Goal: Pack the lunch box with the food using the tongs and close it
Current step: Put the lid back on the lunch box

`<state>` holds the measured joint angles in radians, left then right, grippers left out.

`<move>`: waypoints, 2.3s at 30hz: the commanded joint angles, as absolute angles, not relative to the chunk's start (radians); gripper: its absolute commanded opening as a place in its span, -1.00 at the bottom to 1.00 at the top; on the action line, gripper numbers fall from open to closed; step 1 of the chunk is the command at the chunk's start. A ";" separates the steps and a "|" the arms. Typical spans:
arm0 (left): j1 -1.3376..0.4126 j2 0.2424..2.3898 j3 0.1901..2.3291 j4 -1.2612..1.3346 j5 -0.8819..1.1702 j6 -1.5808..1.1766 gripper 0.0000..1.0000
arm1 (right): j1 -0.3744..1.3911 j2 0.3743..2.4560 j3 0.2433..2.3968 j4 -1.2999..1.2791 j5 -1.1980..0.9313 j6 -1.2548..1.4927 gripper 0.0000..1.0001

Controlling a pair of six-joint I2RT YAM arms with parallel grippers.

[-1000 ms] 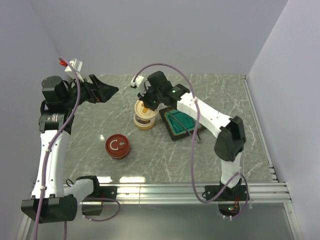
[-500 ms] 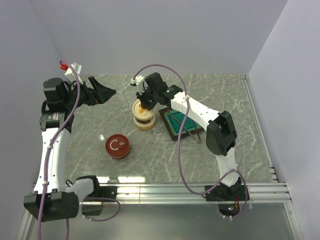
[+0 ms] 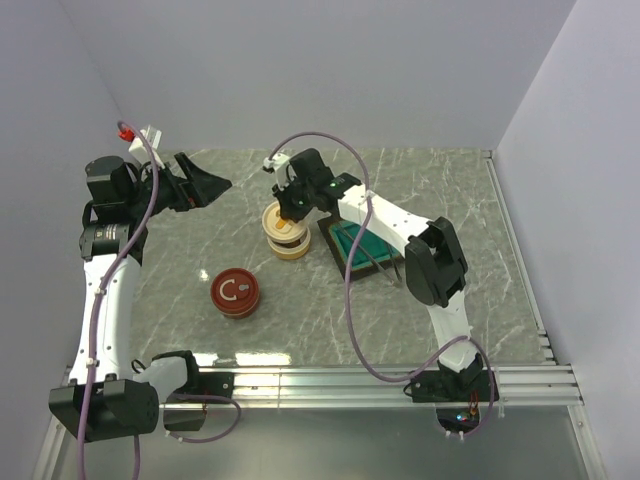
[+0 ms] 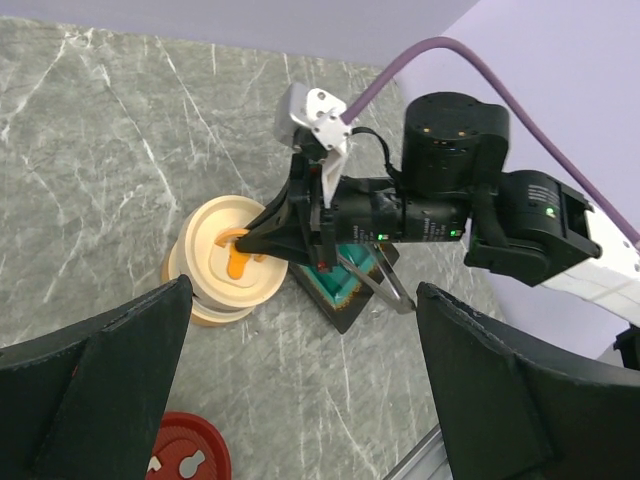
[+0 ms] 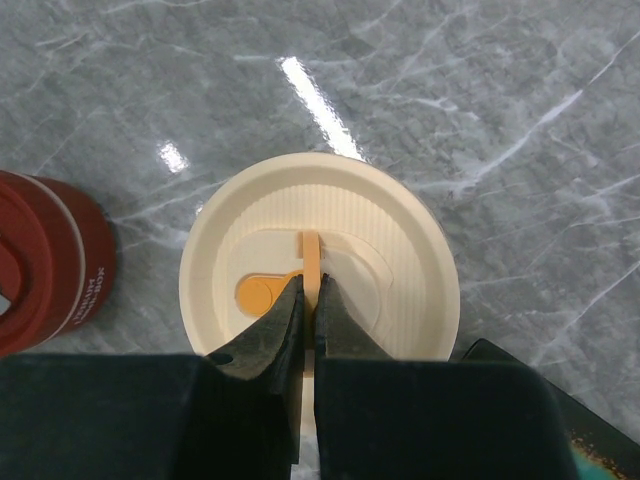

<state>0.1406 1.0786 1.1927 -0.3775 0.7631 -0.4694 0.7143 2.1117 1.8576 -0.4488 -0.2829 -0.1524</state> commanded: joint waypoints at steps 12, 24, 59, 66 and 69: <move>0.152 1.100 1.183 -0.316 0.822 -0.499 0.99 | 0.678 2.115 1.773 -0.348 -0.341 -0.104 -1.00; 0.152 1.095 1.172 -0.307 0.825 -0.500 0.99 | 0.666 2.131 1.773 -0.331 -0.364 -0.083 -1.00; 0.166 1.085 1.157 -0.310 0.834 -0.485 0.99 | 0.667 2.157 1.713 -0.298 -0.350 -0.054 -1.00; 0.169 1.092 1.158 -0.307 0.839 -0.489 0.99 | 0.672 2.163 1.723 -0.310 -0.313 -0.066 -1.00; 0.167 1.092 1.160 -0.308 0.839 -0.488 0.99 | 0.681 2.167 1.732 -0.324 -0.295 -0.080 -1.00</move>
<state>0.1631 1.1057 1.1492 -0.3370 0.8154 -0.4919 0.6746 2.1502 1.7279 -0.3191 -0.3492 -0.0608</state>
